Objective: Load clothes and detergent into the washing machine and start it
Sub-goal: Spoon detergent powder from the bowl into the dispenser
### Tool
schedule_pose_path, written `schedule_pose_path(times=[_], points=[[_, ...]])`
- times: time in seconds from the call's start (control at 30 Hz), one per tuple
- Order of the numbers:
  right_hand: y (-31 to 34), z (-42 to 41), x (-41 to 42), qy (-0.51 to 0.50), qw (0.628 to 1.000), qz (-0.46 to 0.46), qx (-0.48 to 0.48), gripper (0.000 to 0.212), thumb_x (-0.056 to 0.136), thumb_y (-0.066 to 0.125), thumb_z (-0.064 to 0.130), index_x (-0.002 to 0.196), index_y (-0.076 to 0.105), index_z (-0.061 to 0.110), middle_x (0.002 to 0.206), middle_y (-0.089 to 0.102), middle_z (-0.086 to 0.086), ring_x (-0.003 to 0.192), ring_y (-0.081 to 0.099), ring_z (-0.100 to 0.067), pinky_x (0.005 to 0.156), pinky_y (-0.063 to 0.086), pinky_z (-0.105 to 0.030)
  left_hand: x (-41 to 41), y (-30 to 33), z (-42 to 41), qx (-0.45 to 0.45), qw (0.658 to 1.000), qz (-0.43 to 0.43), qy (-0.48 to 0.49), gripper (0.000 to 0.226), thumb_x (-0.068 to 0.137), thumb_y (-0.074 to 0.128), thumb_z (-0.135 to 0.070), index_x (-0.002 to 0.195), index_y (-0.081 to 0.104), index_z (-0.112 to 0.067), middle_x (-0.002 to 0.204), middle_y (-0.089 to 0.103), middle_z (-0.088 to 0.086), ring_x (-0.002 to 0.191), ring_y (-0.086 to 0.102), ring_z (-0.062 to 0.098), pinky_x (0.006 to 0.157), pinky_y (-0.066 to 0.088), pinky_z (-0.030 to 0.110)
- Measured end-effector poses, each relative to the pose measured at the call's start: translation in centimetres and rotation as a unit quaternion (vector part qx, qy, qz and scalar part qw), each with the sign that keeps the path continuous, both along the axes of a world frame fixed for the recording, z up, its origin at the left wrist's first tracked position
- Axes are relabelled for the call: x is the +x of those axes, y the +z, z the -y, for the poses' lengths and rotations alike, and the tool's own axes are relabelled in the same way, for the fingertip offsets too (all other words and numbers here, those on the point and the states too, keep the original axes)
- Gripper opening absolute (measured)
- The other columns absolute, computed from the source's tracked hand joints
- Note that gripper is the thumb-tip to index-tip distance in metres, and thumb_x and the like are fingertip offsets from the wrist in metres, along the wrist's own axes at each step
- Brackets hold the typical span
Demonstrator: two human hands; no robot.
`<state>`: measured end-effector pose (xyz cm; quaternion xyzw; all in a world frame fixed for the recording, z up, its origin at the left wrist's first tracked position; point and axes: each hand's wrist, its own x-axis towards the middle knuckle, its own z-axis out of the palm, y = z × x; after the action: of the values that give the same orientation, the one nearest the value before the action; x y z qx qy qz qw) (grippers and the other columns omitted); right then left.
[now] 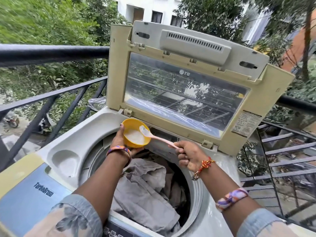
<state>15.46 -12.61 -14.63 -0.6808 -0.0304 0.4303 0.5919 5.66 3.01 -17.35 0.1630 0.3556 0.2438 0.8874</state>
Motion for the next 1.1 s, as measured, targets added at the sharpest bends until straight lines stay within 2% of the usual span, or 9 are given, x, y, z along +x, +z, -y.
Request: schedule_pose_path(times=[0.1,0.3,0.6,0.7,0.83,0.9,0.97,1.0,1.1], points=[[0.3,0.2,-0.2,0.012,0.999,0.031,-0.010,0.008,0.095,0.034,0.014,0.099,0.041,0.016,0.030,0.031,0.008,0.021,0.020,-0.002,0.023,0.013,-0.010,0.0,0.1,0.3,0.000,1.000,0.018,0.000,0.060,0.090,0.050,-0.044,0.139,0.037,-0.013,0.144,0.042,0.013,0.131,0.041,0.035,0.100,0.035,0.058],[0.8,0.2,-0.4,0.016,1.000,-0.002,0.023,0.027,0.096,0.033,0.013,0.076,0.050,0.009,0.031,0.030,0.008,0.021,0.019,-0.001,0.023,0.011,-0.010,0.0,0.2,0.3,-0.005,0.999,0.044,-0.008,0.064,0.088,0.052,-0.047,0.139,0.037,-0.012,0.145,0.040,0.015,0.131,0.041,0.034,0.096,0.037,0.058],[0.6,0.4,0.1,-0.020,0.997,-0.038,0.059,0.028,0.097,0.033,0.013,0.080,0.054,0.006,0.032,0.031,0.010,0.020,0.021,-0.001,0.022,0.012,-0.010,0.0,0.2,0.1,-0.023,0.998,0.050,0.014,0.057,0.087,0.053,-0.047,0.132,0.042,-0.014,0.144,0.041,0.014,0.130,0.042,0.034,0.100,0.036,0.057],[0.6,1.1,0.8,-0.050,0.996,-0.028,0.066,0.028,0.097,0.033,0.013,0.079,0.053,0.007,0.032,0.031,0.009,0.019,0.021,-0.001,0.022,0.012,-0.009,0.0,0.1,0.1,-0.031,0.998,0.043,0.027,0.063,0.087,0.053,-0.046,0.139,0.036,-0.013,0.145,0.039,0.015,0.131,0.041,0.037,0.101,0.036,0.058],[0.2,2.2,1.7,-0.083,0.995,0.006,0.050,0.027,0.097,0.032,0.012,0.077,0.050,0.008,0.030,0.030,0.006,0.019,0.019,-0.002,0.022,0.011,-0.009,0.2,-0.1,0.0,-0.031,0.998,0.033,0.035,0.065,0.087,0.054,-0.046,0.140,0.035,-0.014,0.145,0.039,0.014,0.131,0.041,0.037,0.101,0.035,0.059],[-0.2,2.7,2.0,-0.099,0.994,0.037,0.036,0.020,0.096,0.035,0.010,0.092,0.054,0.005,0.031,0.031,0.008,0.021,0.019,-0.001,0.024,0.011,-0.008,0.2,-0.1,0.1,-0.031,0.998,0.030,0.037,0.065,0.087,0.055,-0.046,0.140,0.035,-0.014,0.145,0.039,0.014,0.131,0.041,0.036,0.101,0.035,0.059],[-0.8,3.0,2.3,-0.116,0.990,0.075,0.023,0.028,0.095,0.038,0.009,0.115,0.053,-0.004,0.034,0.032,0.008,0.022,0.020,0.000,0.026,0.013,-0.007,0.3,0.0,0.2,-0.030,0.998,0.027,0.038,0.064,0.087,0.055,-0.045,0.140,0.035,-0.014,0.145,0.039,0.014,0.131,0.040,0.036,0.101,0.035,0.059],[-1.0,3.1,2.4,-0.122,0.987,0.099,0.014,0.030,0.094,0.040,0.008,0.117,0.052,-0.008,0.036,0.034,0.007,0.023,0.021,0.000,0.027,0.013,-0.006,0.3,0.0,0.2,-0.029,0.999,0.026,0.038,0.064,0.087,0.055,-0.045,0.140,0.035,-0.014,0.145,0.039,0.014,0.131,0.040,0.037,0.102,0.034,0.059],[-1.5,3.3,2.5,-0.118,0.975,0.187,-0.021,0.016,0.092,0.045,0.008,0.100,0.058,0.001,0.051,0.037,-0.001,0.022,0.023,0.000,0.027,0.017,-0.008,0.3,0.0,0.2,-0.030,0.999,0.028,0.035,0.065,0.087,0.055,-0.045,0.140,0.034,-0.014,0.146,0.038,0.014,0.131,0.040,0.037,0.102,0.035,0.059]])
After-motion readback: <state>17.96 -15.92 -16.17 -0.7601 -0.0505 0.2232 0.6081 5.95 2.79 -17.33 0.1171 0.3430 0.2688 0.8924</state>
